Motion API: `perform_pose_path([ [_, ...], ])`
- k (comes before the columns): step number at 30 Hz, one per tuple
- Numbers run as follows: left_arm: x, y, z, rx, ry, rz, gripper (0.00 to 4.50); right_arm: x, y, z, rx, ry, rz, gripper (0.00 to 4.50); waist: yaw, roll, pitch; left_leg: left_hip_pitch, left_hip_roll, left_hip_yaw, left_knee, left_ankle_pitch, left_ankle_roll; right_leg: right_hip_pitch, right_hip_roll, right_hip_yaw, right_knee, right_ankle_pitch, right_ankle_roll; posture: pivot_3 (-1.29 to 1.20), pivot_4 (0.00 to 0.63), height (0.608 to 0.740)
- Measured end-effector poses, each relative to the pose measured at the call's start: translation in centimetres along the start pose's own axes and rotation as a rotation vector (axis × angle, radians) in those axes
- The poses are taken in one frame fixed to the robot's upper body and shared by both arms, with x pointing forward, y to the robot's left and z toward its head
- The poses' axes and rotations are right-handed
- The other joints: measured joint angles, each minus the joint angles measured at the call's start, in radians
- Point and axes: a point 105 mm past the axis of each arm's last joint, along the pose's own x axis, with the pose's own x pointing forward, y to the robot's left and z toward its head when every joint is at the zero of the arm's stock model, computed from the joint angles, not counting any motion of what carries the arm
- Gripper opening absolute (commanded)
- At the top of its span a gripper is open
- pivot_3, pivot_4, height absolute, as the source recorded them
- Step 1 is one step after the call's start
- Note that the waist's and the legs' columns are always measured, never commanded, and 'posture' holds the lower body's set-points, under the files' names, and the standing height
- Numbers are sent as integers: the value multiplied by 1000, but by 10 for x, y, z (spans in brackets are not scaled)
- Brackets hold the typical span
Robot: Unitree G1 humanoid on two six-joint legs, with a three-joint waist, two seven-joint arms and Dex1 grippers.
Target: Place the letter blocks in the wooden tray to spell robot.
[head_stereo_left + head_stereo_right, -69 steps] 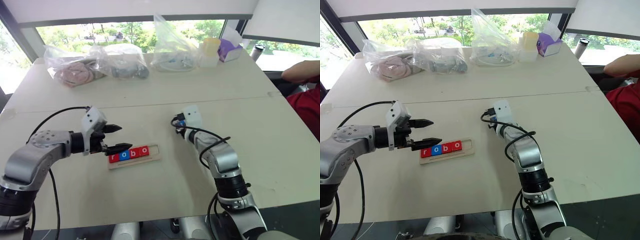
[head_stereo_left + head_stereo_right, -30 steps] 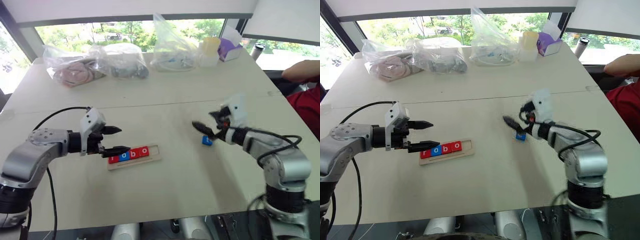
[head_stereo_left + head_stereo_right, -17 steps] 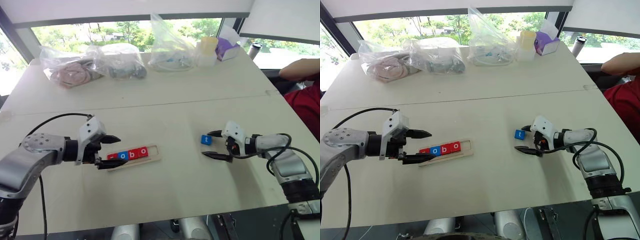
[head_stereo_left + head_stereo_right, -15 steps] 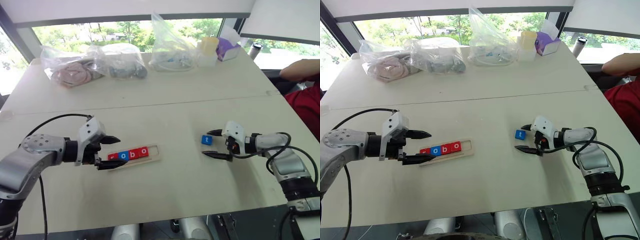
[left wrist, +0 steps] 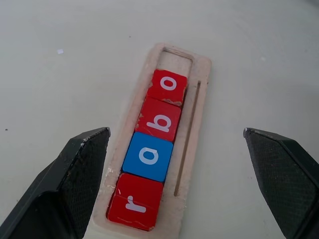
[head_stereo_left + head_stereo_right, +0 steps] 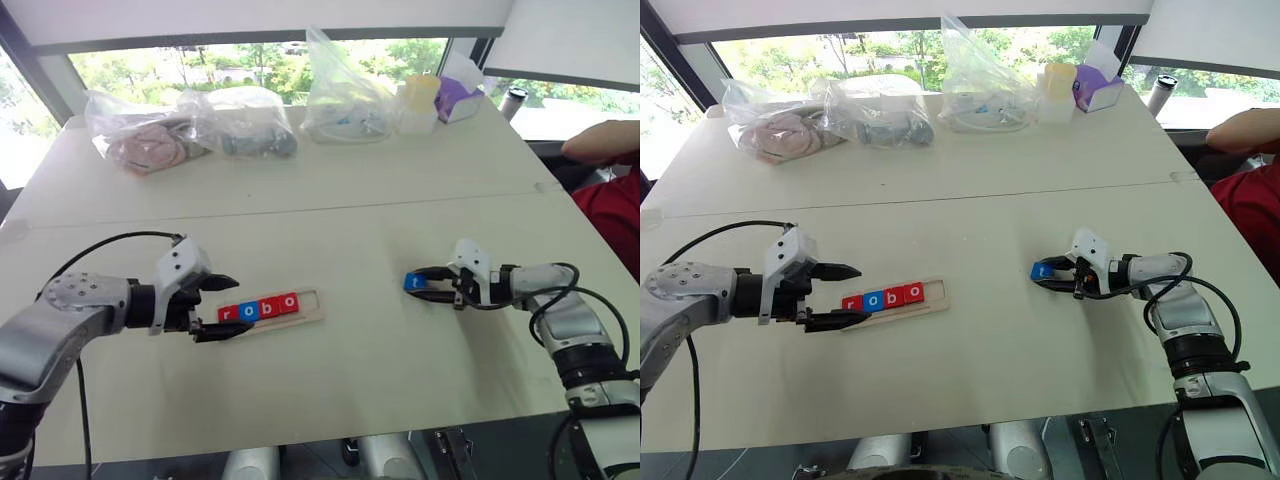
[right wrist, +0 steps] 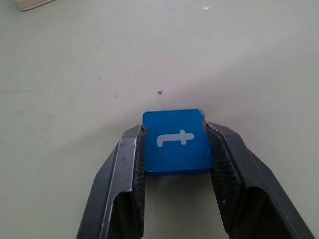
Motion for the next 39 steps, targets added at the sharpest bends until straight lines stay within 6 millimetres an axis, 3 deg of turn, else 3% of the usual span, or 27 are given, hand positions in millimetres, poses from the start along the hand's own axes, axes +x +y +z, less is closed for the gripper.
perform_pose_path([
  [2,0,0,0,-1,0,0,4500,5,1,9,0,-24,4,1193,0,0,0,0,0,0,0,0,0,0,0,0,0,0,1,0,150,740],
  [5,-1,0,-1,-4,1,-1,4500,24,14,44,-24,-108,62,1193,-2,0,0,0,0,0,0,0,0,-2,0,0,3,2,3,0,150,740],
  [8,-4,-2,1,-16,-15,-6,4500,48,41,82,-110,-163,190,1193,1,0,0,0,1,-1,0,0,0,-3,1,0,6,1,3,0,150,740],
  [11,-5,-11,-5,-49,5,-32,4500,68,70,96,-163,-170,324,1193,4,0,0,0,0,-2,0,0,0,-3,0,-1,7,1,2,0,150,740],
  [13,-4,-14,-7,-58,9,-38,4500,79,82,97,-170,-164,380,1193,6,0,0,0,0,-2,1,0,0,-3,0,0,7,0,0,0,150,740],
  [19,-8,-14,-10,-62,17,-1,4500,101,91,91,-249,-131,451,1193,3,0,0,0,0,-1,3,0,0,-3,-1,0,7,0,-1,0,150,740],
  [31,-2,-24,-6,-95,-35,11,4500,120,73,73,-308,-66,452,1193,1,0,0,1,0,-1,3,0,0,-3,0,0,10,1,-2,0,150,740],
  [39,-3,-21,-5,-93,-37,23,4500,129,79,76,-309,-88,476,1193,0,0,0,1,0,-1,3,0,0,-3,0,0,10,1,-2,0,150,740],
])
